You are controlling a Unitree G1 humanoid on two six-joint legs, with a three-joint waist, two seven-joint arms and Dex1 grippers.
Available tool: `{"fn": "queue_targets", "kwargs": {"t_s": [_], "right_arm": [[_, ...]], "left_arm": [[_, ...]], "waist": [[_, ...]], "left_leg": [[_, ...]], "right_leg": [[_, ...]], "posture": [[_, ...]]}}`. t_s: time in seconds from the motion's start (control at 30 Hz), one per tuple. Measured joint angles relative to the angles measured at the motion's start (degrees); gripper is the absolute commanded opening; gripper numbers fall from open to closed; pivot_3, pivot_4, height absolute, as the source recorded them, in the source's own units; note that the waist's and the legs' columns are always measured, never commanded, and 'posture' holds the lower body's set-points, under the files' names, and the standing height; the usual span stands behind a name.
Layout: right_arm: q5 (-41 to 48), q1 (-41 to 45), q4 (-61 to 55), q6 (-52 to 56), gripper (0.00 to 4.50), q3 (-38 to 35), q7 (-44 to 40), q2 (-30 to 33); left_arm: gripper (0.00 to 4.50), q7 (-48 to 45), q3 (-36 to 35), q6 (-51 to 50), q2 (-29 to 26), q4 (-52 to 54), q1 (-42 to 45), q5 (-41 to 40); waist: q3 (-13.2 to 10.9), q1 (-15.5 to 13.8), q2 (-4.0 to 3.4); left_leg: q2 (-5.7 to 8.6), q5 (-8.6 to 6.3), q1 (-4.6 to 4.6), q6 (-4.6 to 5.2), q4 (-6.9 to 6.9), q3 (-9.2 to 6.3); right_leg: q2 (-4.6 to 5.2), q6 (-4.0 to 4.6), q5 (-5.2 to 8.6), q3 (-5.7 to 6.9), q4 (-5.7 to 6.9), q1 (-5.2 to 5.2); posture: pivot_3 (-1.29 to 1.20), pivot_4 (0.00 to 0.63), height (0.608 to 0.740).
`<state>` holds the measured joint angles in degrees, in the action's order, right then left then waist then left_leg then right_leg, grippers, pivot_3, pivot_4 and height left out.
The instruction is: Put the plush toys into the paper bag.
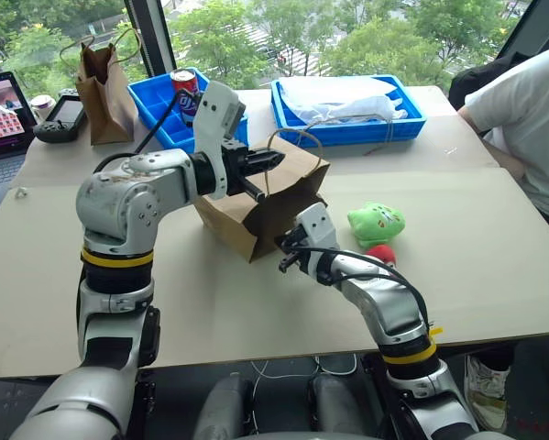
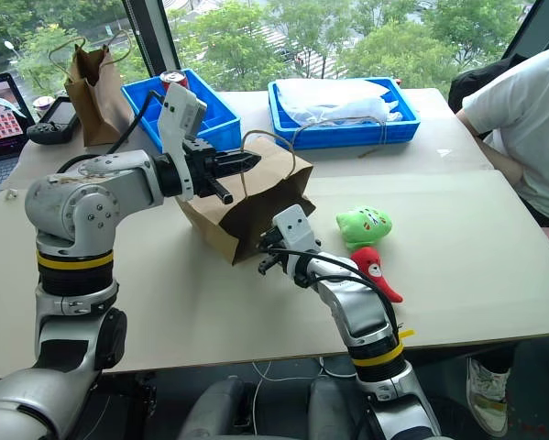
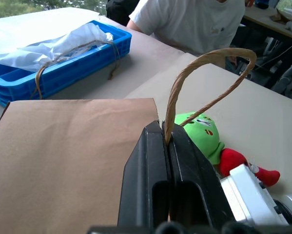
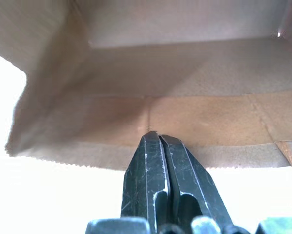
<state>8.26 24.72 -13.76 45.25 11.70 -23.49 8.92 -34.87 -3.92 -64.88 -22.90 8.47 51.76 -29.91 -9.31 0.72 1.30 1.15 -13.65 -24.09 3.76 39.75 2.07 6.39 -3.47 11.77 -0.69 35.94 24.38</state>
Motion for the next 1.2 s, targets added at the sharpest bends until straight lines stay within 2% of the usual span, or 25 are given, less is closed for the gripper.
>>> {"fn": "queue_targets", "kwargs": {"t_s": [0.1,0.17,0.2,0.23,0.37,0.43,0.47,0.53,0.63,0.8,0.9,1.03,1.13,1.17,1.2], "right_arm": [[2.8,1.13,-5.61,2.49,0.02,-3.73,-0.21,1.29],[6.21,2.3,-10.81,6.24,0.6,-8.54,-1.09,4.04],[8.25,2.6,-14.22,9.42,0.76,-11.6,-2.21,7.92],[9.34,2.62,-16.1,11.57,1.2,-14.12,-2.94,11.03],[12.4,-1.34,-20.76,23.25,2.49,-23.32,-4.36,22.2],[12.86,-3.08,-20.85,27.5,3.08,-27.41,-3.8,22.93],[13.32,-5.26,-21.77,30.99,3.62,-30.86,-3.25,23.3],[13.46,-7.25,-22.37,33.14,4.15,-32.1,-2.92,23.73],[14.8,-14.05,-24.58,37.11,4.15,-32.95,-2.68,23.17],[14.8,-20.76,-24.21,36.33,4.15,-30.72,-1.44,22.78],[14.37,-22.54,-23.57,33.45,3.38,-29.86,-0.91,22.47],[15.46,-22.85,-23.32,30.55,2.08,-28.55,-3.24,25.03],[14.86,-23.6,-25.1,24.43,1.06,-23.47,-8.26,36.63],[14.92,-23.26,-25.89,22.61,0.81,-22.73,-10.07,39.36],[15.08,-22.48,-26.9,20.96,0.33,-22.03,-11.56,41.03]], "left_arm": [[0.0,-0.04,0.04,-0.01,-0.73,-0.03,0.0,-0.55],[0.0,-0.22,0.16,-0.09,-0.7,0.0,0.0,-1.34],[0.0,-0.35,0.31,-0.19,-0.68,0.05,-0.01,-1.85],[0.0,-0.38,0.28,-0.29,-0.78,0.05,-0.07,-1.91],[0.0,-0.31,0.43,-0.33,-0.7,0.07,-0.16,-2.73],[0.0,-0.3,0.4,-0.31,-0.88,0.06,-0.18,-2.97],[0.0,-0.35,0.83,-0.24,-0.77,0.08,-0.17,-3.14],[0.0,-0.36,0.89,-0.24,-0.74,0.04,-0.2,-3.26],[0.0,-0.4,0.97,-0.24,-0.61,-0.12,-0.18,-3.88],[0.0,-0.59,1.17,-0.18,-0.59,-0.42,-0.16,-3.96],[0.0,-0.72,1.35,-0.17,-0.62,-0.47,-0.01,-3.97],[0.0,-0.72,1.5,-0.15,-0.61,-0.51,0.05,-3.98],[0.0,-0.13,1.32,-0.26,-0.56,-0.56,0.55,-4.06],[0.0,0.18,1.2,-0.38,-0.55,-0.56,0.76,-4.14],[0.0,0.41,1.07,-0.42,-0.49,-0.56,1.03,-4.22]], "waist": [[0.0,-0.07,0.0],[0.0,-0.27,0.0],[0.0,-0.54,0.0],[0.0,-0.73,0.0],[0.0,-1.09,0.01],[-0.01,-1.17,0.02],[0.0,-1.16,0.01],[-0.01,-1.07,0.01],[-0.01,-1.18,0.01],[-0.01,-1.18,0.01],[-0.01,-1.19,0.02],[-0.01,-1.13,0.02],[-0.06,-1.1,-0.01],[-0.06,-1.13,0.0],[-0.07,-1.15,0.02]], "left_leg": [[0.0,0.0,-0.01,0.0,0.0,0.0],[0.0,0.0,-0.01,0.0,0.0,-0.02],[0.03,-0.01,-0.04,0.02,0.0,-0.03],[0.02,-0.03,-0.04,0.04,0.0,-0.02],[0.01,-0.05,-0.08,0.08,-0.06,0.01],[-0.02,-0.05,-0.1,0.08,-0.05,0.01],[-0.03,-0.05,-0.09,0.08,-0.06,0.05],[-0.06,-0.05,-0.09,0.09,-0.04,0.06],[-0.04,-0.04,-0.1,0.1,-0.02,0.06],[-0.02,-0.03,-0.08,0.13,0.03,0.13],[-0.02,-0.02,-0.08,0.13,0.04,0.13],[-0.03,-0.02,-0.08,0.14,0.03,0.12],[-0.02,-0.03,-0.09,0.15,0.04,0.15],[-0.02,-0.03,-0.09,0.15,0.04,0.14],[-0.05,-0.03,-0.09,0.15,0.04,0.12]], "right_leg": [[0.01,0.0,0.0,0.01,-0.04,-0.01],[0.03,0.0,0.0,0.03,-0.06,-0.03],[0.07,0.0,0.0,0.05,-0.09,-0.04],[0.07,0.0,0.0,0.06,-0.14,-0.06],[0.09,0.05,0.03,0.06,-0.2,-0.04],[0.07,0.08,0.05,0.06,-0.24,-0.04],[0.07,0.11,0.06,0.0,-0.22,-0.03],[0.05,0.11,0.07,0.0,-0.25,-0.03],[0.06,0.11,0.07,-0.01,-0.24,-0.06],[0.06,0.09,0.08,-0.06,-0.27,-0.09],[0.05,0.08,0.08,-0.06,-0.27,-0.1],[0.02,0.08,0.09,-0.05,-0.27,-0.09],[0.03,0.04,0.11,-0.04,-0.35,-0.11],[0.03,0.04,0.11,-0.03,-0.37,-0.11],[0.01,0.04,0.11,-0.02,-0.39,-0.15]], "posture": [[0.0,0.15,0.74],[0.0,0.15,0.74],[0.0,0.15,0.74],[0.0,0.15,0.74],[0.0,0.15,0.74],[0.0,0.15,0.74],[0.0,0.15,0.74],[0.0,0.15,0.74],[0.0,0.15,0.74],[0.0,0.15,0.74],[0.0,0.15,0.74],[0.0,0.15,0.74],[0.0,0.15,0.74],[0.0,0.15,0.74],[0.0,0.15,0.74]]}}
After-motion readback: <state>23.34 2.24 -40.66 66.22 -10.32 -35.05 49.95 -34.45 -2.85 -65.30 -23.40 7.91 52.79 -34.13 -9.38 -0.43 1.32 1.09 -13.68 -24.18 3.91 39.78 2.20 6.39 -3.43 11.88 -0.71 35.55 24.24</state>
